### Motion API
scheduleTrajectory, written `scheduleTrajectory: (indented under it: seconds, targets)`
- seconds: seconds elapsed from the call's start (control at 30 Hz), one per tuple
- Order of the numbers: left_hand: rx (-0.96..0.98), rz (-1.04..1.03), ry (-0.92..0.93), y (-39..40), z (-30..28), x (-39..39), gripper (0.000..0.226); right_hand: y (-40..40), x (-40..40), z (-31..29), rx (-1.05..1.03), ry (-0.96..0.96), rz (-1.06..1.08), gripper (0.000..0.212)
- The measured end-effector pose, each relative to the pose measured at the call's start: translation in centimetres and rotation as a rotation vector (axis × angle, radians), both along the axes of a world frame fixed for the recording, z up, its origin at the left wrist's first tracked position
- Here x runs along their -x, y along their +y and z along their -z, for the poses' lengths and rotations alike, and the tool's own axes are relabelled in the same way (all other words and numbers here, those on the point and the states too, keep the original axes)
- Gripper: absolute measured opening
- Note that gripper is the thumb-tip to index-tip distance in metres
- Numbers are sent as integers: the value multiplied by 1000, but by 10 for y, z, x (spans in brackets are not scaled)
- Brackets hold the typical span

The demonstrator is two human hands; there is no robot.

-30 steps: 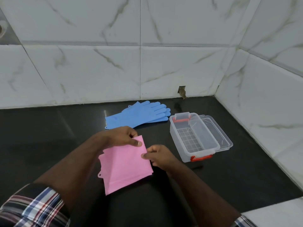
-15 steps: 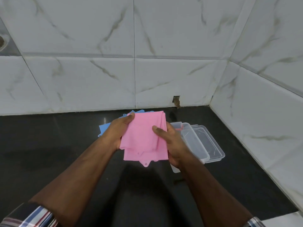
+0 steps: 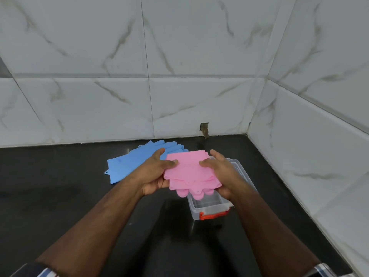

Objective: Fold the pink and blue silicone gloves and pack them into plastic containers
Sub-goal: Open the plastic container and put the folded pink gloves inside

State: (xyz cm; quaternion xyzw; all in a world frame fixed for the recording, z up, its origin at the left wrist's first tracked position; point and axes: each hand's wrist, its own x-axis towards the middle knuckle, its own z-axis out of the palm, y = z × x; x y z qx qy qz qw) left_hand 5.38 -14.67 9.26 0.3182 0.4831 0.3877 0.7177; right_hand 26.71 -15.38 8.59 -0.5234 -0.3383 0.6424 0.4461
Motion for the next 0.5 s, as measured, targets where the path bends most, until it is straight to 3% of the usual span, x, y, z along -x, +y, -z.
scheduleTrajectory:
  seconds: [0.07, 0.2, 0.4, 0.5]
  targets:
    - [-20, 48, 30, 2, 3, -13, 71, 3, -13, 1, 0, -121, -10, 72]
    - [-87, 176, 241, 7, 6, -36, 54, 10, -30, 9, -92, -439, -30, 64]
    - [-399, 424, 969, 16, 8, -60, 63, 21, -37, 30, -178, -875, -64, 68]
    - [-439, 532, 1173, 19, 10, -66, 70, 23, -33, 37, -229, -1009, -94, 65]
